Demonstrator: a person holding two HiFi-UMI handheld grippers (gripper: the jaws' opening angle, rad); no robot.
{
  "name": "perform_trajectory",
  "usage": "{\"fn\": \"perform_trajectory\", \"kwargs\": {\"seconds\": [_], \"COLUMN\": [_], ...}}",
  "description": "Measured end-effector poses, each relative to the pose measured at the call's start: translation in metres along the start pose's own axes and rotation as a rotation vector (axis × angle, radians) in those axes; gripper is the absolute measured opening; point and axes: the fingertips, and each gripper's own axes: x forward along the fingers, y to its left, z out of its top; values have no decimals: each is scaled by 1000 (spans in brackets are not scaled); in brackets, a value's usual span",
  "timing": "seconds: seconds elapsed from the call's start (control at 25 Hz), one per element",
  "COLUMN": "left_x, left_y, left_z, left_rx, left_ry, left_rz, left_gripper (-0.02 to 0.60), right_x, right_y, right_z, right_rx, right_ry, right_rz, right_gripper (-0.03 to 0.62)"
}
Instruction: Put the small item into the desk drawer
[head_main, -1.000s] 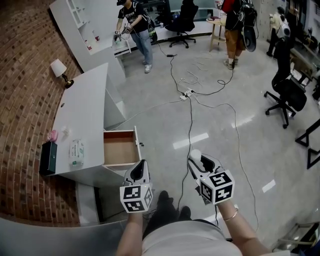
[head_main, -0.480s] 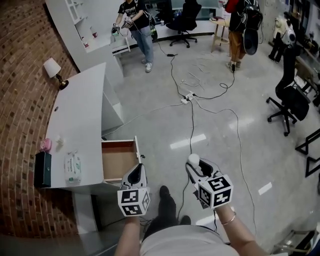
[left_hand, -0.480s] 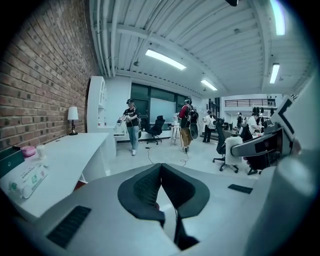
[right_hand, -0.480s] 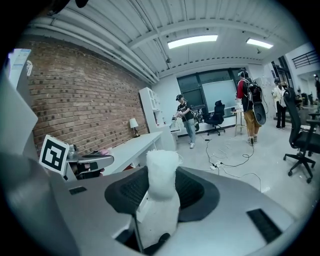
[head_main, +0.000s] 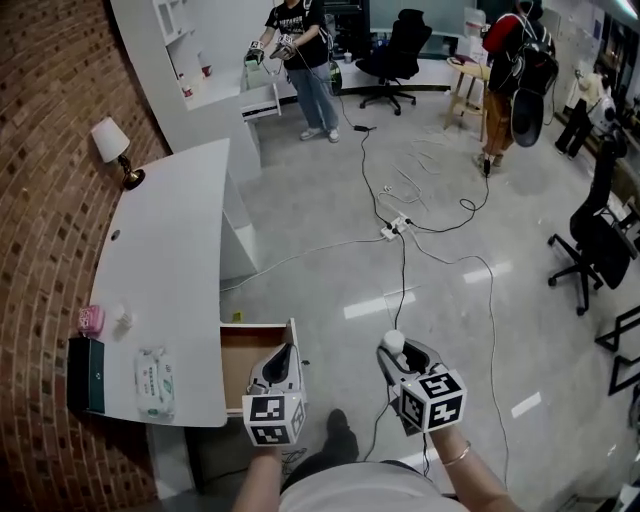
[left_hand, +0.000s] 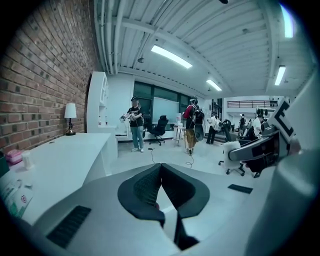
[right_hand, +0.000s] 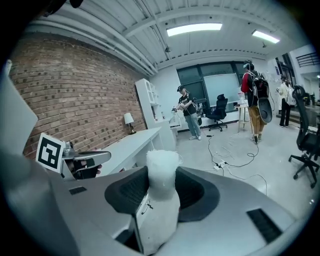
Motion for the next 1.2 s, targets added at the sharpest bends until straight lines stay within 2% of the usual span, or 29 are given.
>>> {"fn": "perform_trajectory", "kwargs": {"seconds": [0.32, 0.52, 0.72, 0.84, 1.0, 1.2], "left_x": [43, 54, 65, 70, 74, 64], "left_y": [41, 53, 73, 90, 119, 151], "left_z": [20, 21, 16, 18, 26, 24], "left_rx": [1, -8, -33, -53, -90, -164], "left_ry": [0, 6, 15, 5, -25, -24], "left_rz": [-19, -9, 25, 93, 234, 402], "left_gripper": [21, 21, 21, 21, 21, 21], "right_x": [60, 80, 109, 136, 179, 228], "right_y": [5, 1, 5, 7, 19, 49], "right_z": [41, 45, 46, 56, 80, 96], "right_rx": [4, 14, -3, -27, -93, -187], "right_ry": [-11, 11, 47, 69, 95, 158], "right_rz": [4, 21, 82, 146, 263, 426], "right_gripper": [169, 169, 169, 169, 169, 169]}}
